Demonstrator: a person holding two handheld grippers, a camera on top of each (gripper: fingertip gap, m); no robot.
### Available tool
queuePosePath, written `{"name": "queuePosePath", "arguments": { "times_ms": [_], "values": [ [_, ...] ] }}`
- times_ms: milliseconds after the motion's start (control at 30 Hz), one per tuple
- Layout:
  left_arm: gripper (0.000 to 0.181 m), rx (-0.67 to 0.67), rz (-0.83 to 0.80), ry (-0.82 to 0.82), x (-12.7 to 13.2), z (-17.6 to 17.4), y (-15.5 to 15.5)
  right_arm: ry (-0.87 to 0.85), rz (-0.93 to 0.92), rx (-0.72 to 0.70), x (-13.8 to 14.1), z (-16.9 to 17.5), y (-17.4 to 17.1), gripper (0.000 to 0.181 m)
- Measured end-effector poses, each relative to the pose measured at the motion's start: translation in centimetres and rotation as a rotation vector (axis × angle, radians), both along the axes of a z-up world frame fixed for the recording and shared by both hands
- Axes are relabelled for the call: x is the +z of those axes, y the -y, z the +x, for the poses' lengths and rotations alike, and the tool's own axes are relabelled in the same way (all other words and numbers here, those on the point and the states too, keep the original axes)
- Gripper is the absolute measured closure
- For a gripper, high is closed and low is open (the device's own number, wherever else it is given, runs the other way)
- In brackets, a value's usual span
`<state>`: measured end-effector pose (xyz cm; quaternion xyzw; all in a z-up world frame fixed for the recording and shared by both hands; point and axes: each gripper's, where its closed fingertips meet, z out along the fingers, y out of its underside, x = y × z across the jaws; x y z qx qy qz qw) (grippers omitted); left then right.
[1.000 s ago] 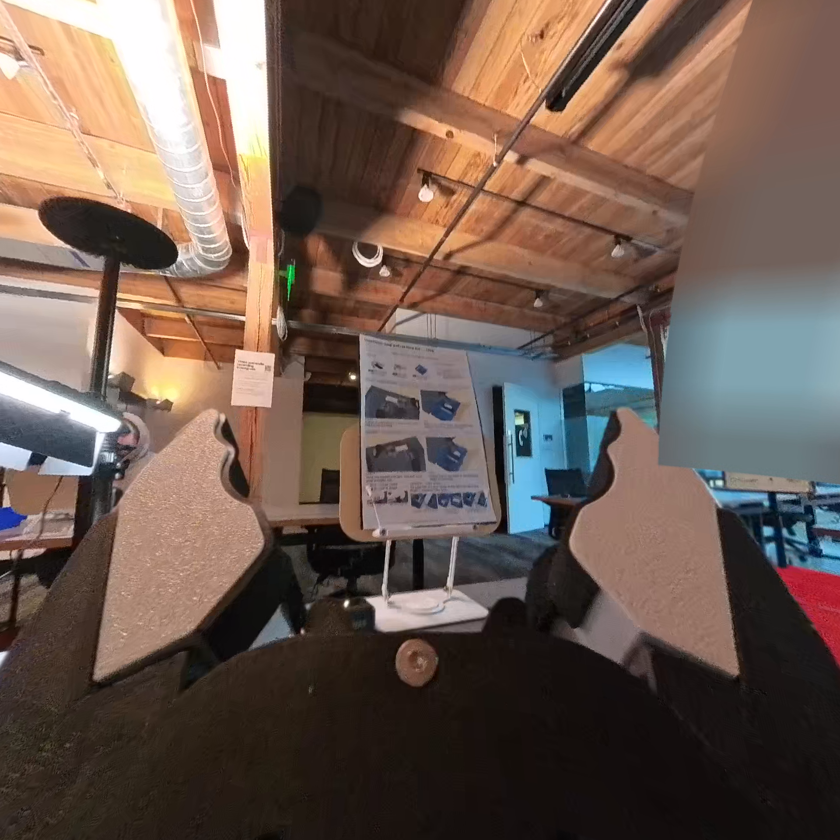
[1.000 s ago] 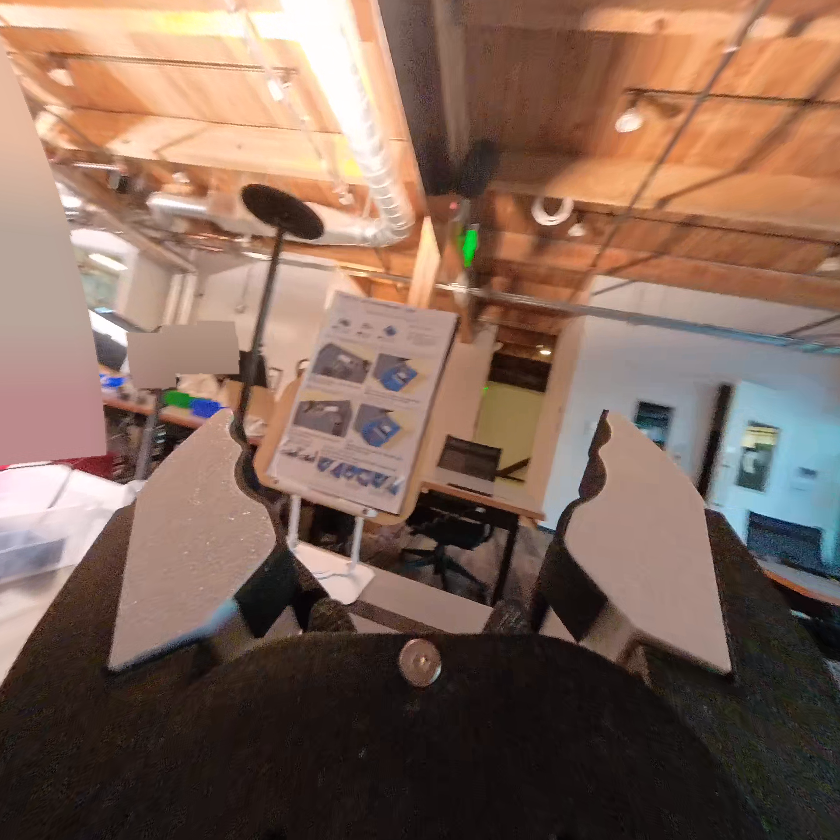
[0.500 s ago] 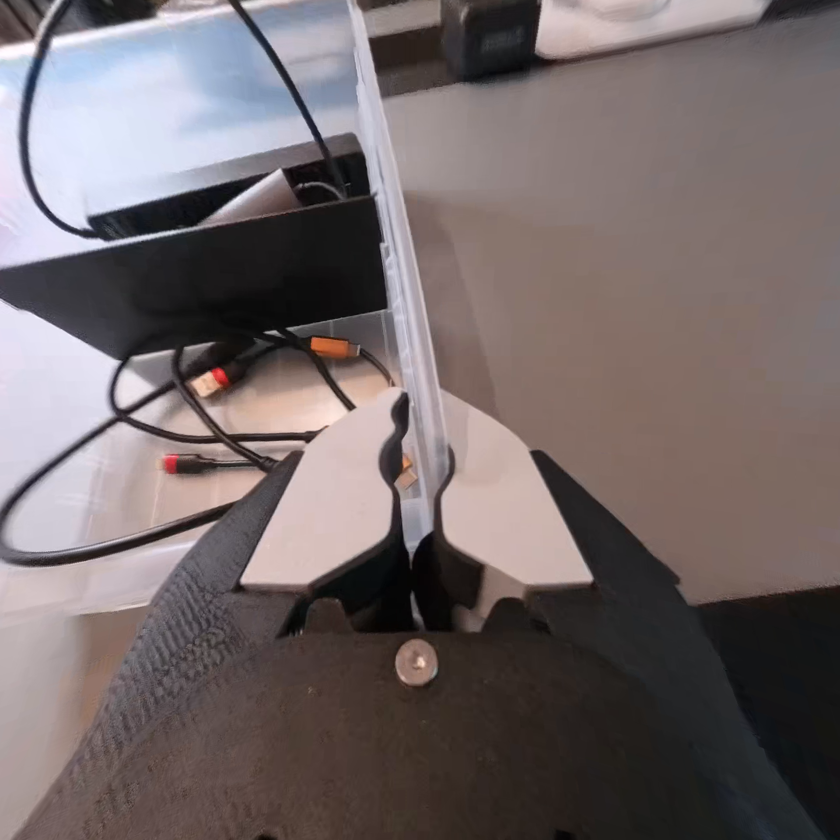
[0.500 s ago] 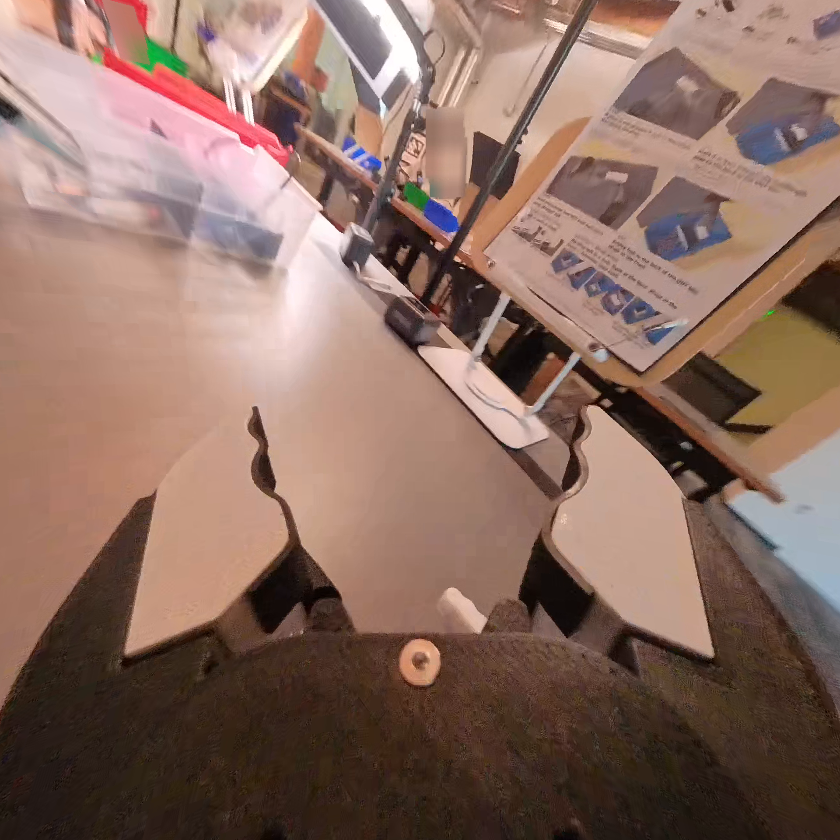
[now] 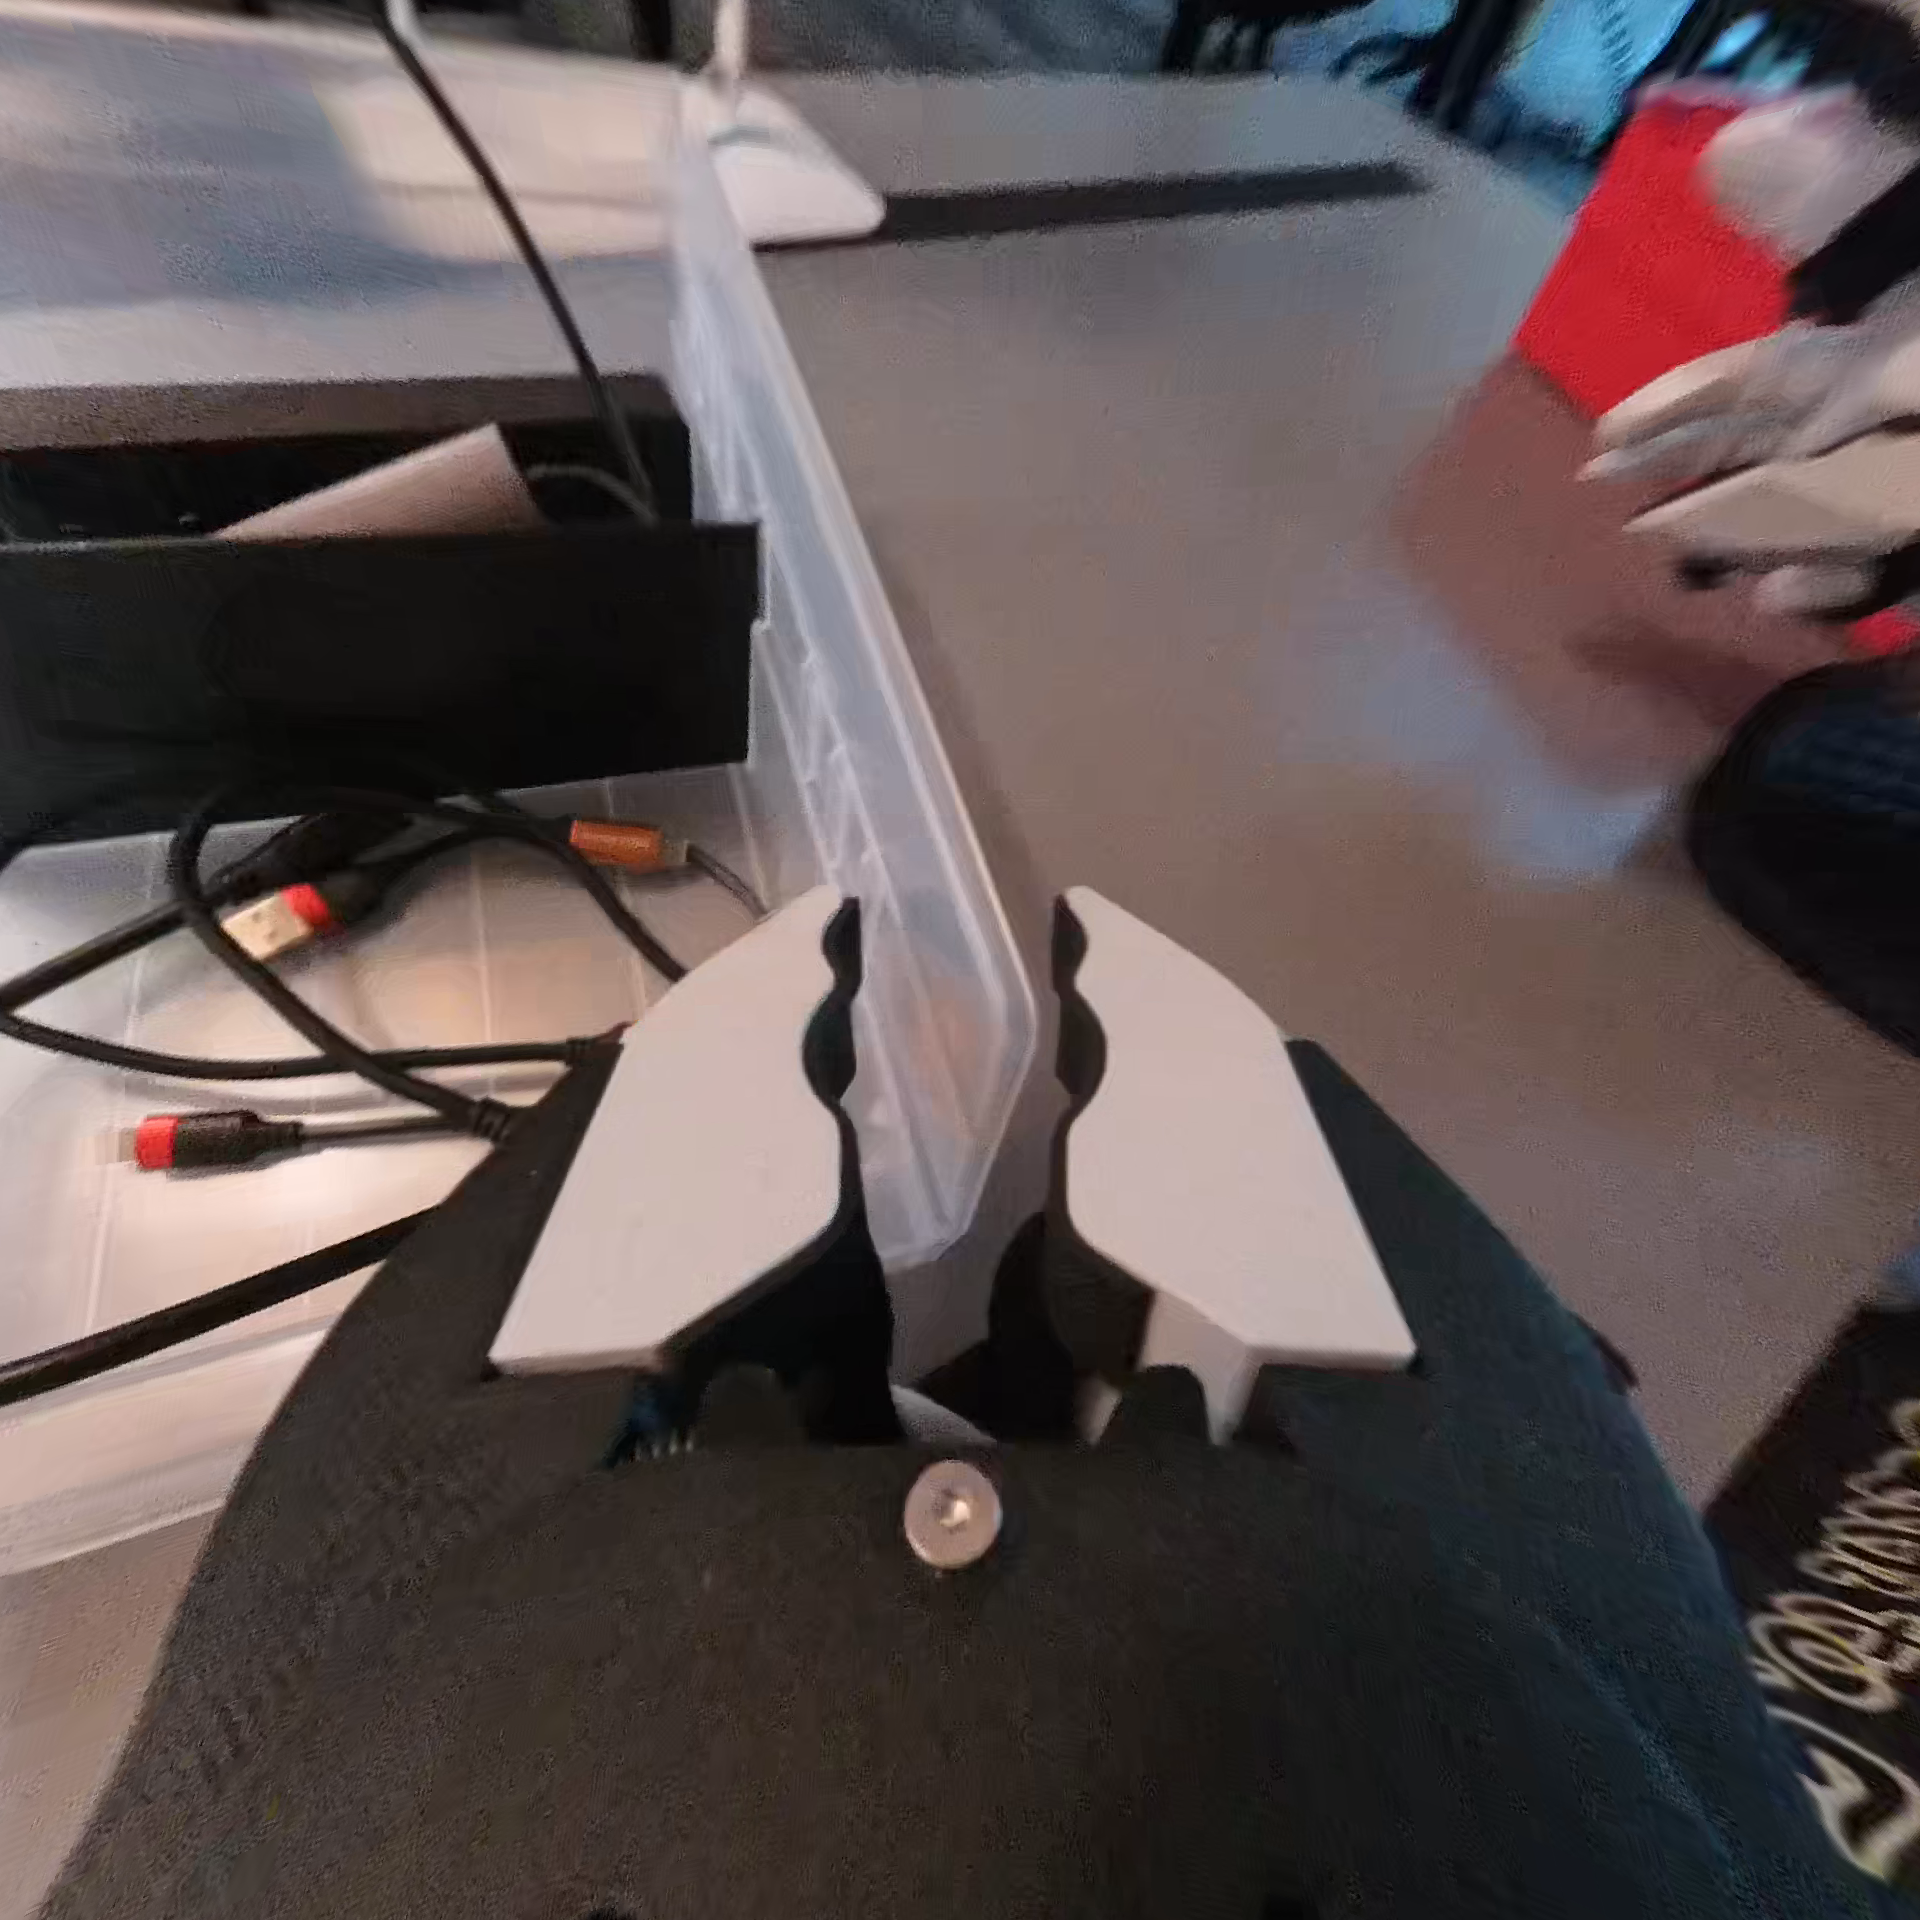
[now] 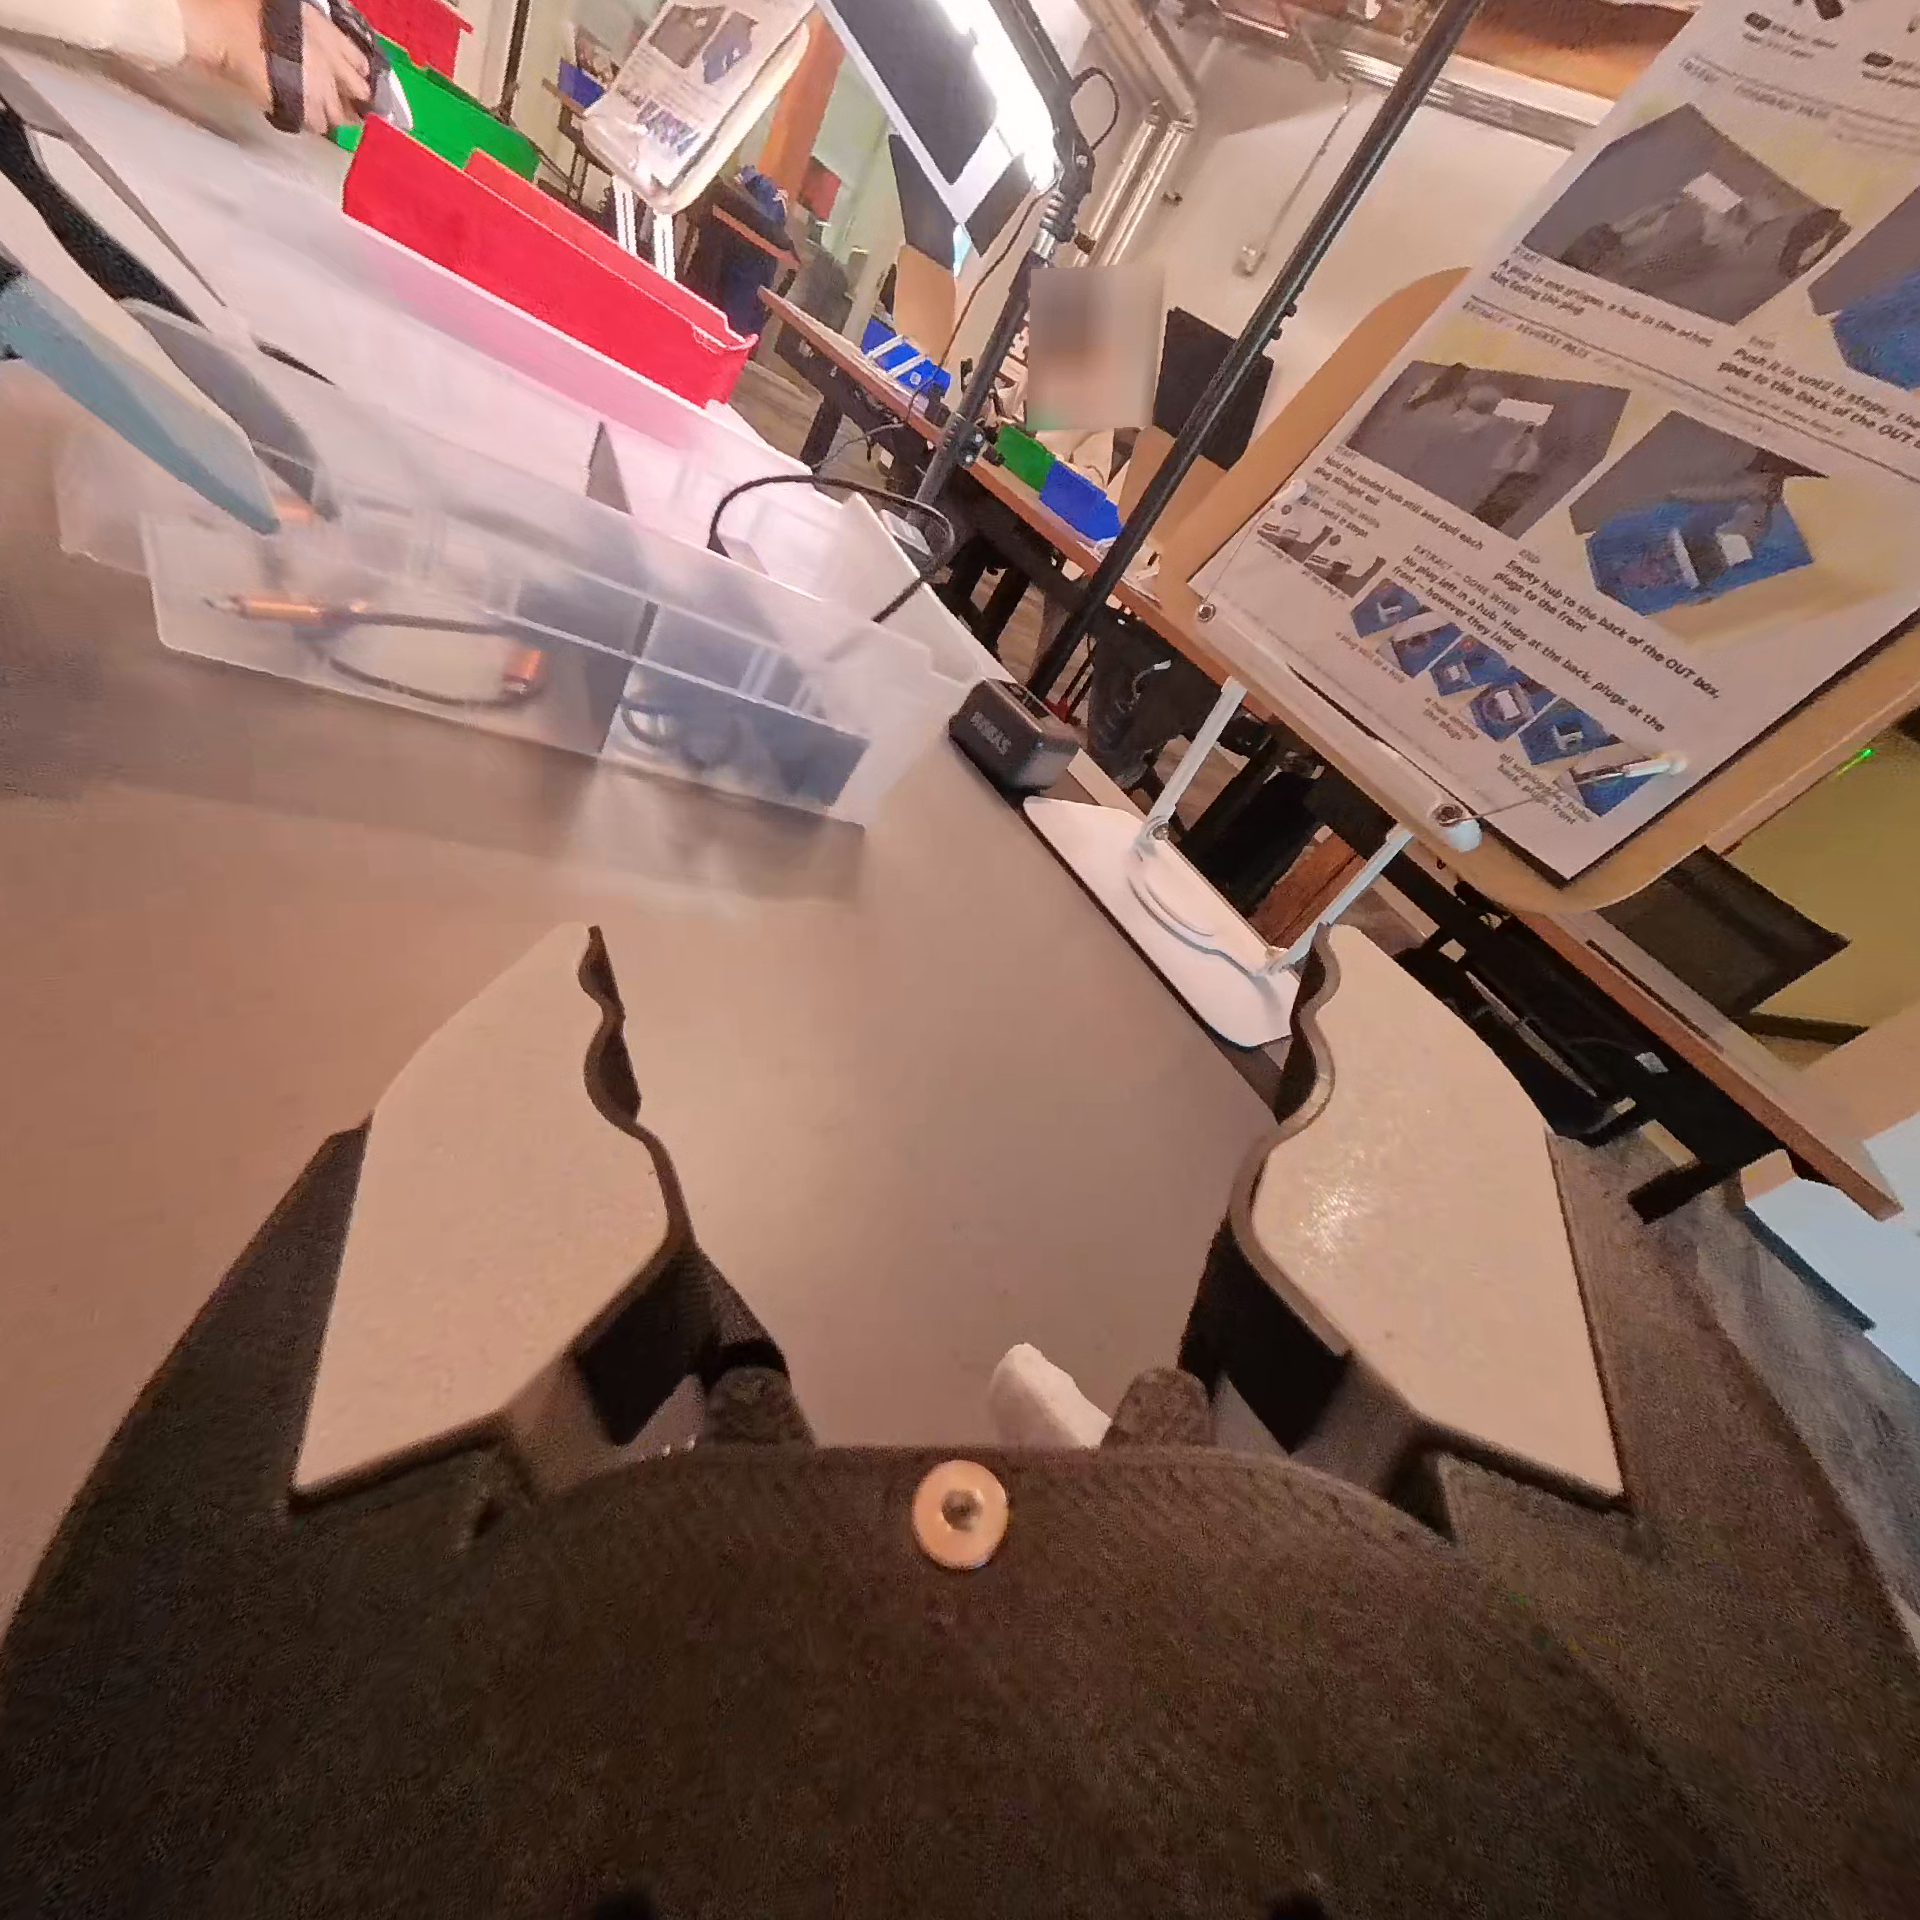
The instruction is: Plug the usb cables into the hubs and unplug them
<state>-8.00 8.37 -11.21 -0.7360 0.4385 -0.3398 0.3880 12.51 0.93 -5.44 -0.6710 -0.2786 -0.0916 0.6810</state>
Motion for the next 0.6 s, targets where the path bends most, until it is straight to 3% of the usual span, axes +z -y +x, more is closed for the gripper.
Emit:
{"name": "queuePosePath", "arguments": {
  "times_ms": [67,133,233,367,500,600],
  "values": [
    [0.138,-0.096,0.024,0.162,3.8,0.6,1.1,-0.015,0.014,0.004,0.3,0.0,0.2,0.06],
    [0.127,-0.145,0.174,0.276,8.2,0.3,0.7,-0.037,0.026,0.008,0.7,0.1,0.3,0.06],
    [0.125,-0.177,0.409,0.218,12.0,-0.2,-2.6,-0.066,0.045,0.019,1.2,0.0,0.6,0.061],
    [0.133,-0.38,0.517,-0.128,10.2,1.7,-8.5,-0.068,0.053,0.028,1.4,-0.2,0.7,0.062],
    [0.14,-0.558,0.513,-0.39,5.8,4.8,-13.7,-0.076,0.056,0.022,1.4,0.2,0.8,0.063],
    [0.143,-0.612,0.532,-0.606,2.4,5.9,-17.2,-0.084,0.059,0.027,1.4,0.3,0.9,0.065]
  ]
}}
